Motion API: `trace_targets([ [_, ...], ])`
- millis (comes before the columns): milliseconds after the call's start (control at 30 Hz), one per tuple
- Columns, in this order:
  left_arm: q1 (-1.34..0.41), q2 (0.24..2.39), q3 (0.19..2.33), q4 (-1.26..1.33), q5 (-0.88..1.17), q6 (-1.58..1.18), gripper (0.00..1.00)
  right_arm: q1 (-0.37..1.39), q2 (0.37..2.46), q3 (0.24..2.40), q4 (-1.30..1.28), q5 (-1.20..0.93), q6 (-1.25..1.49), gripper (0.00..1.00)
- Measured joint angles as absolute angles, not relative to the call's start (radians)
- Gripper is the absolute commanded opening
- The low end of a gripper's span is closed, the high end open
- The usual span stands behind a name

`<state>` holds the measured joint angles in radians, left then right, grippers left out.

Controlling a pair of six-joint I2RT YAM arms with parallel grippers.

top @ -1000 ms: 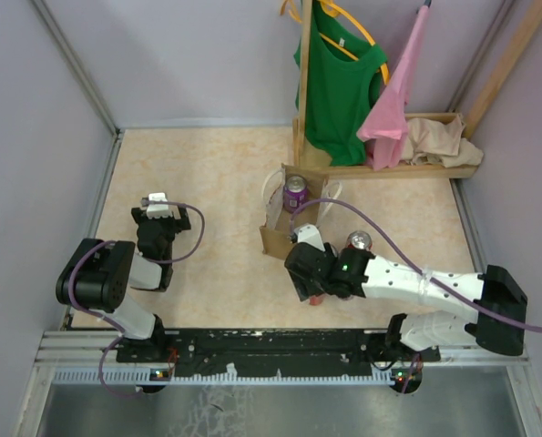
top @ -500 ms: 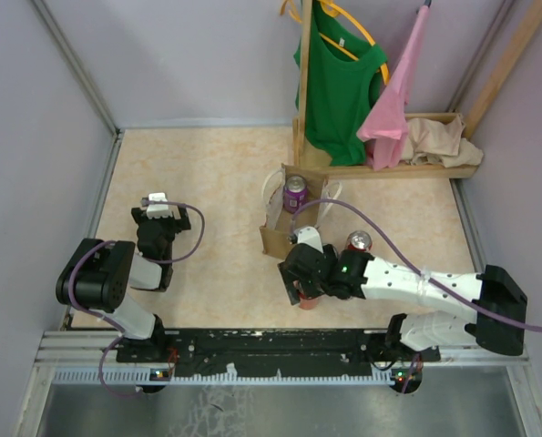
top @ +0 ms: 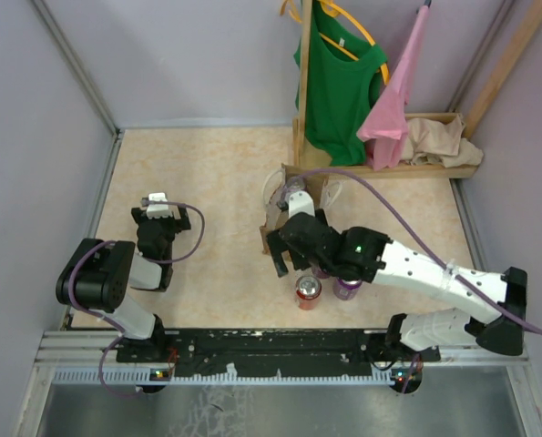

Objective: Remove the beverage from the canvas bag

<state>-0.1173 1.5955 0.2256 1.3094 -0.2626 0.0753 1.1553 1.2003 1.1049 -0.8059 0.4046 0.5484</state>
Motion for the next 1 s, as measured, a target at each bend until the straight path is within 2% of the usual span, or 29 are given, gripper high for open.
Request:
trace_targets([
  [67, -0.117, 1.596, 0.226, 1.309, -0.263, 0.075, 1.0, 1.155, 1.201, 1.211, -0.787, 0.445, 0.486, 0.89],
  [233, -0.117, 1.596, 0.226, 1.309, -0.263, 0.075, 1.0, 1.107, 1.227, 1.319, -0.728, 0.48, 0.377, 0.8],
  [433, -0.117, 1.596, 0.226, 1.309, -0.263, 0.075, 1.0, 0.859, 1.327, 1.359, -0.605, 0.384, 0.286, 0.58],
  [667, -0.117, 1.596, 0.226, 1.309, -0.263, 0.075, 1.0, 0.653, 1.518, 1.4, -0.53, 0.252, 0.265, 0.54],
  [800, -0.117, 1.596, 0.226, 1.309, -0.263, 0.075, 1.0, 0.636, 1.617, 1.41, -0.5, 0.214, 0.263, 0.55],
  [833, -0.117, 1.596, 0.226, 1.309, -0.263, 0.075, 1.0, 0.633, 1.644, 1.411, -0.495, 0.205, 0.263, 0.58],
  [900, -0.117, 1.596, 0.226, 1.309, -0.263, 0.075, 1.0, 0.625, 1.688, 1.411, -0.486, 0.19, 0.265, 0.72],
  [1000, -0.117, 1.596, 0.226, 1.309, -0.263, 0.075, 1.0, 0.607, 1.748, 1.411, -0.479, 0.178, 0.274, 0.83],
])
